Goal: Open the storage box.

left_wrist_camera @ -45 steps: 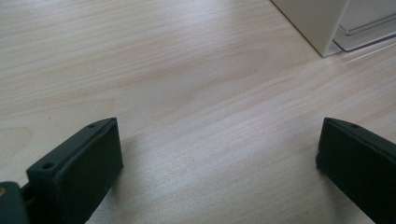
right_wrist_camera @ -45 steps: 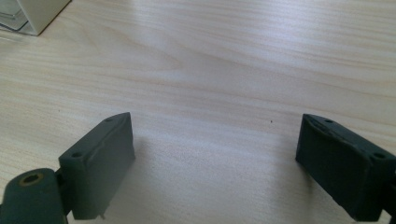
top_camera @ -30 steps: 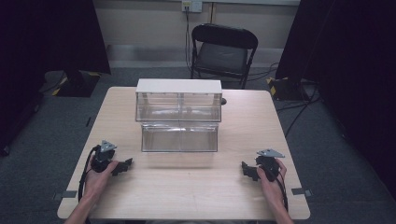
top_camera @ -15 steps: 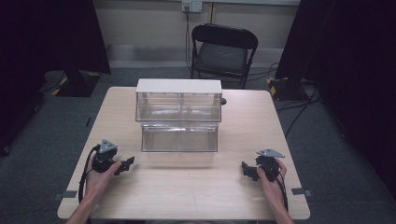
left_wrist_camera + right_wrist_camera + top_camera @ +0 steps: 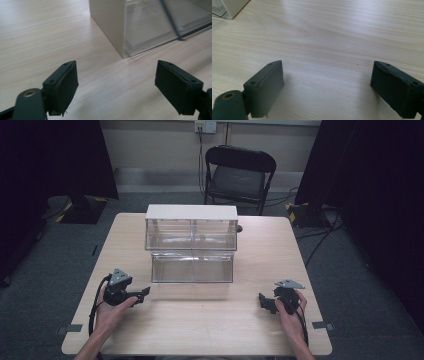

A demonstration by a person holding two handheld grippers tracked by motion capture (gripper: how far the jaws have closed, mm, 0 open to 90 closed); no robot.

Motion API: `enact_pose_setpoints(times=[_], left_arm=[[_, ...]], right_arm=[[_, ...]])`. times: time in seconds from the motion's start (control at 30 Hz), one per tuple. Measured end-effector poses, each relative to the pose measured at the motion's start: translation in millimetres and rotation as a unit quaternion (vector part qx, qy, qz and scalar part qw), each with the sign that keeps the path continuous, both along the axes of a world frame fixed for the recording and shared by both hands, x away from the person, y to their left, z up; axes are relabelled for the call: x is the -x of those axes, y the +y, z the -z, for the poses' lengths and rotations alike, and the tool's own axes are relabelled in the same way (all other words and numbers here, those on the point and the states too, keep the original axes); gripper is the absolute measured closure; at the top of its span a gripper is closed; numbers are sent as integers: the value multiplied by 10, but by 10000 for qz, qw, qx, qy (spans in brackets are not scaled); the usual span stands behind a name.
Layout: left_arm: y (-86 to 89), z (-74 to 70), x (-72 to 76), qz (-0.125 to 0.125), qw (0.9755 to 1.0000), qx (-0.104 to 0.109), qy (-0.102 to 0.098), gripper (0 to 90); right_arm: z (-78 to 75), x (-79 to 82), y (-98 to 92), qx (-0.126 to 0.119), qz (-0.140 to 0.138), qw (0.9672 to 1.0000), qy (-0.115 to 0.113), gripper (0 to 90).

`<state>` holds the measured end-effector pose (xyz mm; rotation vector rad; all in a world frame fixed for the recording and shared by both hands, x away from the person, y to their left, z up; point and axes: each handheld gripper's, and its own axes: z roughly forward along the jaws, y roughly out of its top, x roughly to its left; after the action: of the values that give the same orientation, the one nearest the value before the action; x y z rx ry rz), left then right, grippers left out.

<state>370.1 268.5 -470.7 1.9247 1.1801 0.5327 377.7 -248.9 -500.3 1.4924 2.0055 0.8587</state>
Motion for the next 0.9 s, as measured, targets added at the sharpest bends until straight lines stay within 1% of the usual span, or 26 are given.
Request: enact_pose_setpoints(times=[0.1,0.27,0.33,0.37,0.4,0.47,0.53,0.57,0.63,0.67,0.73,0.77,0.8,0.9], left_arm=[[-60,-40,20,102,9999,-45,-72,183],[-137,-57,24,199,9998,-6,-66,183],[-182,-69,25,272,9995,-32,-151,175],[-197,-66,20,278,9995,-58,-158,169],[-216,-58,11,299,9994,-17,-151,169],[-226,-57,5,333,9993,-42,-141,165],[-249,-58,-5,347,9993,-4,-159,162],[-270,-68,-22,365,9992,48,-163,161],[-275,-77,-29,376,9991,37,-172,160],[-305,-92,-38,400,9991,106,-134,160],[-317,-100,-35,414,9990,83,-121,160],[-372,-114,-11,489,9987,49,-152,160],[-384,-118,-9,513,9985,16,-171,160],[-414,-129,-27,495,9987,11,-154,160]], right_arm=[[0,0,1,-7,-1,10000,0,106],[0,0,1,-7,0,10000,0,106],[0,0,1,-1,-1,10000,0,106],[0,0,1,-8,-1,10000,1,106],[0,0,0,2,1,10000,-1,106],[0,0,1,-6,-1,10000,0,106],[0,0,1,-6,0,10000,-1,106],[0,0,1,-6,1,10000,-1,106],[0,1,1,-6,0,10000,0,106],[0,0,1,-4,0,10000,0,106],[0,0,0,1,0,10000,0,106],[0,0,0,1,-1,10000,0,106],[0,0,1,-6,1,10000,0,106],[0,0,1,-6,1,10000,1,106]])
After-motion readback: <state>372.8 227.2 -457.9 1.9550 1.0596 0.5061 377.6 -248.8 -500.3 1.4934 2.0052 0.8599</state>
